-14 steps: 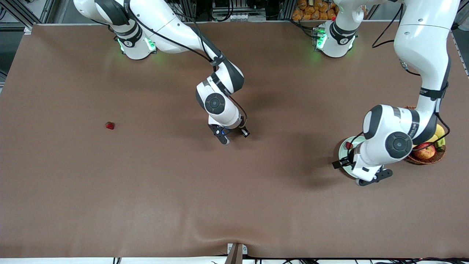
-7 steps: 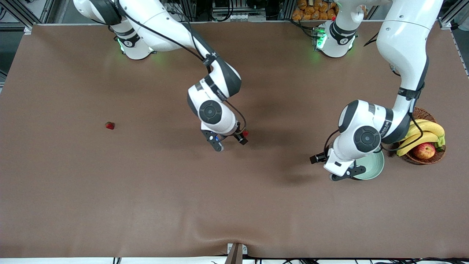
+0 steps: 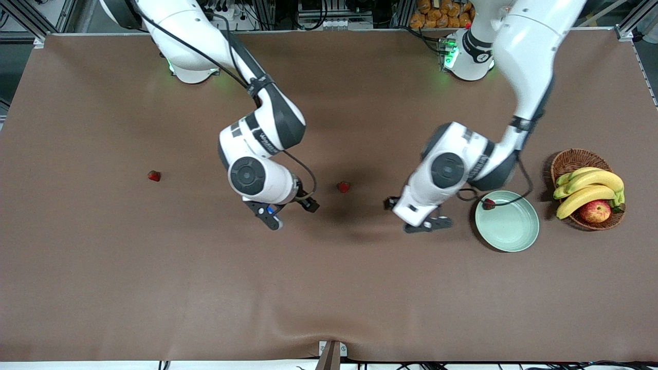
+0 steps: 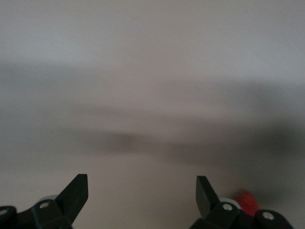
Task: Collect all strawberries into plate
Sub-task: 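Grasp the mid-table strawberry with the left gripper while the right gripper grasps the last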
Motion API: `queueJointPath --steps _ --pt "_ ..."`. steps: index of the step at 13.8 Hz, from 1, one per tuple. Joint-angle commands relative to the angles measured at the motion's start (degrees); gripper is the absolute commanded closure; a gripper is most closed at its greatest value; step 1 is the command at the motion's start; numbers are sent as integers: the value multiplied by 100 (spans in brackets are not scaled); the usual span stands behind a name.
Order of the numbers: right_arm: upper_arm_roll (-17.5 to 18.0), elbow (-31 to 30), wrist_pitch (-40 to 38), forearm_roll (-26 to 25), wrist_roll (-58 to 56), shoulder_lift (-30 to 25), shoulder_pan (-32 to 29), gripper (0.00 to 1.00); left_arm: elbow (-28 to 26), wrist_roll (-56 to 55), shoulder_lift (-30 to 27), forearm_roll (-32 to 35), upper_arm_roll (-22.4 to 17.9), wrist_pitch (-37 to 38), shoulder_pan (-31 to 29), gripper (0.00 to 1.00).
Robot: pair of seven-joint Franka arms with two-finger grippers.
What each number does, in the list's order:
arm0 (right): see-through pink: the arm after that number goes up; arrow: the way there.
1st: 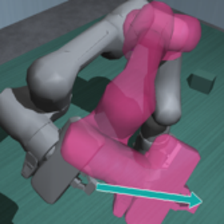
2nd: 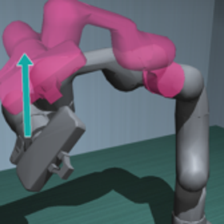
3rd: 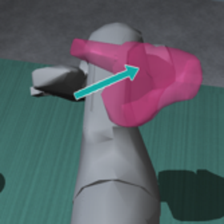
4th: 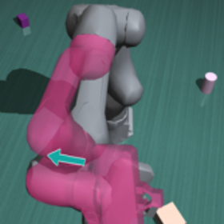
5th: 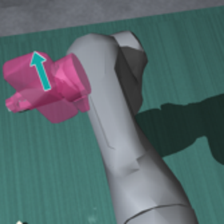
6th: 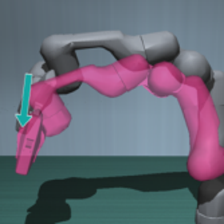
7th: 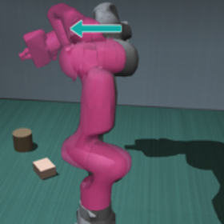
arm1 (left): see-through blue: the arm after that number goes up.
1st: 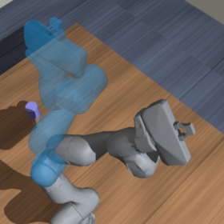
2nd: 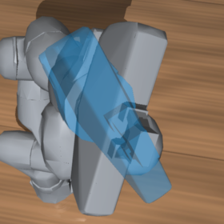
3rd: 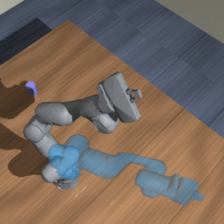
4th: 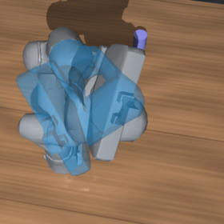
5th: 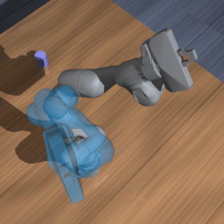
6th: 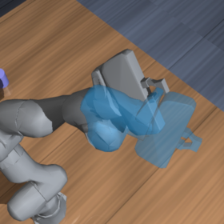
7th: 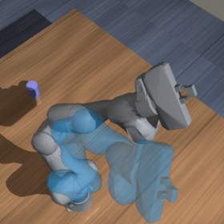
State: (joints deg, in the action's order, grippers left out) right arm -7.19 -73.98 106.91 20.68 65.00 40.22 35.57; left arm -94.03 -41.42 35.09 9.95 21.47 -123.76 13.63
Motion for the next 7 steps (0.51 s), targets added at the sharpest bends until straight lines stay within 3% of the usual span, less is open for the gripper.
queueJointPath --steps 1,3,7 --pt "-63 -186 -92 -204 -836 -172 -409 0 533 -130 506 104 -126 -8 753 0" --pt "-195 -370 -91 -485 -1504 -286 -612 0 805 -147 787 104 -152 -8 1070 0" --pt "-310 -1090 -91 -679 -3533 -892 -1393 0 1027 -78 1113 113 -801 -16 1878 0"
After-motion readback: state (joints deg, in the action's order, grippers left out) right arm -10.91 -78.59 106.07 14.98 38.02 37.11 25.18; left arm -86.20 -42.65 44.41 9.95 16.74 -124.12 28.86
